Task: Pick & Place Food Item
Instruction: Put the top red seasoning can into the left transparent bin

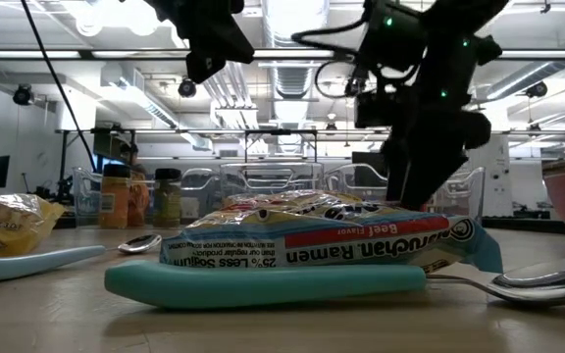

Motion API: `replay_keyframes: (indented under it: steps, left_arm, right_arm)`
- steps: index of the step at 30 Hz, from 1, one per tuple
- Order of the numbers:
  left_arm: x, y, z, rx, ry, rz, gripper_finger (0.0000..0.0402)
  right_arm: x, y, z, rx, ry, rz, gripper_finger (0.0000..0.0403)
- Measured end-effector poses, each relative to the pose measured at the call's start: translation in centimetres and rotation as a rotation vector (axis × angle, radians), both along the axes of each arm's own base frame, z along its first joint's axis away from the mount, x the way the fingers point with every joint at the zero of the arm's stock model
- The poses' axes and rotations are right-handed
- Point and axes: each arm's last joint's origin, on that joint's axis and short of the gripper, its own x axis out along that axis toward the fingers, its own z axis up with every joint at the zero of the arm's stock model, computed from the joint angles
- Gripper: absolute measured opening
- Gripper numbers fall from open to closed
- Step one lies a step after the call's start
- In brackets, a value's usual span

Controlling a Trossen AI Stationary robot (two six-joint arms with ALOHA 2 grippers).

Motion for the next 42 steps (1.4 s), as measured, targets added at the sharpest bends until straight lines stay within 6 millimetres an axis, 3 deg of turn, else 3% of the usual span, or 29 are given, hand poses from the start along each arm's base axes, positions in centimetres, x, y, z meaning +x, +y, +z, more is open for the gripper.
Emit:
replay_keyframes:
  steps: [9,14,23,28,34,42]
  left_arm:
    - [-0.1,0.0,-0.1,-0.002,0.014,0.0,0.0049]
    - [-0.3,0.0,-0.3,-0.008,0.044,0.002,0.0049]
    - [-0.4,0.0,-0.4,-0.103,0.069,0.087,0.0049]
    - [-0.4,0.1,-0.4,-0.207,0.082,0.194,0.0049]
    - [-0.2,0.5,-0.4,-0.348,0.091,0.316,0.0055]
    - [2.3,0.6,-0.4,-0.624,-0.007,0.223,0.0133]
  right_arm:
    - [1.1,0.1,-1.8,-0.003,0.06,0.0,0.0365]
    - [1.5,0.2,-1.6,-0.006,0.052,0.01,0.0293]
    - [1.1,0.6,-0.6,-0.003,0.031,0.036,0.0289]
    - [0.8,1.8,2.0,-0.008,-0.045,0.18,0.0289]
    - [0.5,3.4,7.5,-0.146,-0.141,0.377,0.0289]
    - [1.9,3.9,13.1,-0.31,-0.188,0.531,0.0289]
